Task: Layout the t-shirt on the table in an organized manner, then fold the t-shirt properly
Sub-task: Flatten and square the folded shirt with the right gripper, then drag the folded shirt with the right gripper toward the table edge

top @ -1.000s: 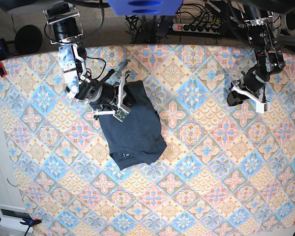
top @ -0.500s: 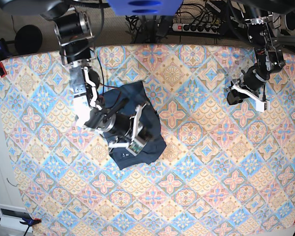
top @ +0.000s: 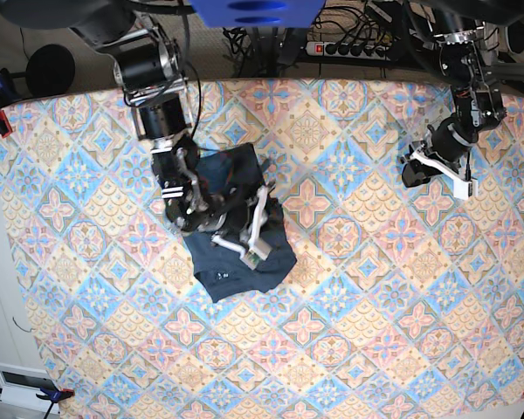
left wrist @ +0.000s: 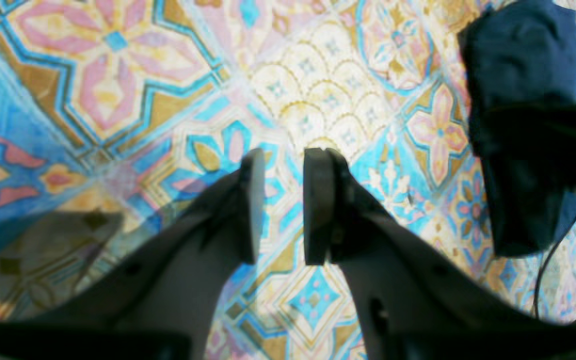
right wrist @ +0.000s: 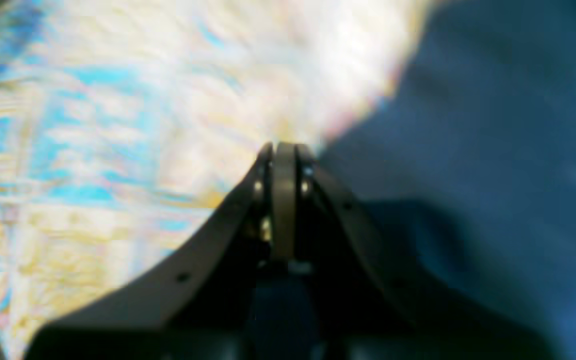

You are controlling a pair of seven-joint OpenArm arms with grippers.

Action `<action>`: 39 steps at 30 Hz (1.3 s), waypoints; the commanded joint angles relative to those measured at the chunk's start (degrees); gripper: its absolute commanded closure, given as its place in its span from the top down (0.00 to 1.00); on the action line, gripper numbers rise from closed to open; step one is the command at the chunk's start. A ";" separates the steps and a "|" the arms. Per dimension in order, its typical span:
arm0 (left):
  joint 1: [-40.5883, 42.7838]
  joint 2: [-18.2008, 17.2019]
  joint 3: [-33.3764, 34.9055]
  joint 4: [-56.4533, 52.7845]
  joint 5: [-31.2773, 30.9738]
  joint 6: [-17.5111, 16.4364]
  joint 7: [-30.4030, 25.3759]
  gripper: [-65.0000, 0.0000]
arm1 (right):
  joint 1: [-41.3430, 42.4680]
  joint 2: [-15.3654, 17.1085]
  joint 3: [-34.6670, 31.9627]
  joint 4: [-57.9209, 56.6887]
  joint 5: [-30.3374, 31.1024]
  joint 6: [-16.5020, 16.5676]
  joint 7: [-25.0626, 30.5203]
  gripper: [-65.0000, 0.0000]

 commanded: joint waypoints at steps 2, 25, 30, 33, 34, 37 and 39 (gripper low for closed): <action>-0.28 -0.07 -0.29 0.90 -0.73 -0.45 -1.01 0.20 | 2.89 -0.57 -0.04 -2.39 1.59 0.43 4.50 0.01; -0.01 0.72 -0.29 1.08 -0.73 -0.45 -0.74 0.20 | 3.07 14.02 13.06 -10.21 1.59 0.43 15.23 0.01; 0.78 0.72 -0.29 1.08 -0.73 -0.45 -0.74 0.20 | 2.72 14.11 13.67 -3.62 1.68 0.43 12.15 0.01; 0.86 0.72 -0.29 1.08 -0.73 -0.45 -0.83 0.20 | 0.26 14.02 13.76 5.44 1.68 0.43 7.67 0.01; 0.86 0.72 -0.29 1.08 -0.73 -0.45 -0.83 0.20 | -1.59 14.02 13.76 8.69 1.77 0.43 6.26 0.01; 0.86 0.72 -0.29 1.08 -0.73 -0.45 -0.83 0.20 | -5.81 14.02 13.76 17.30 1.77 0.43 3.09 0.01; 0.86 0.72 -0.29 1.08 -0.73 -0.45 -0.83 0.20 | -9.59 14.02 13.85 22.32 1.85 0.43 1.34 0.01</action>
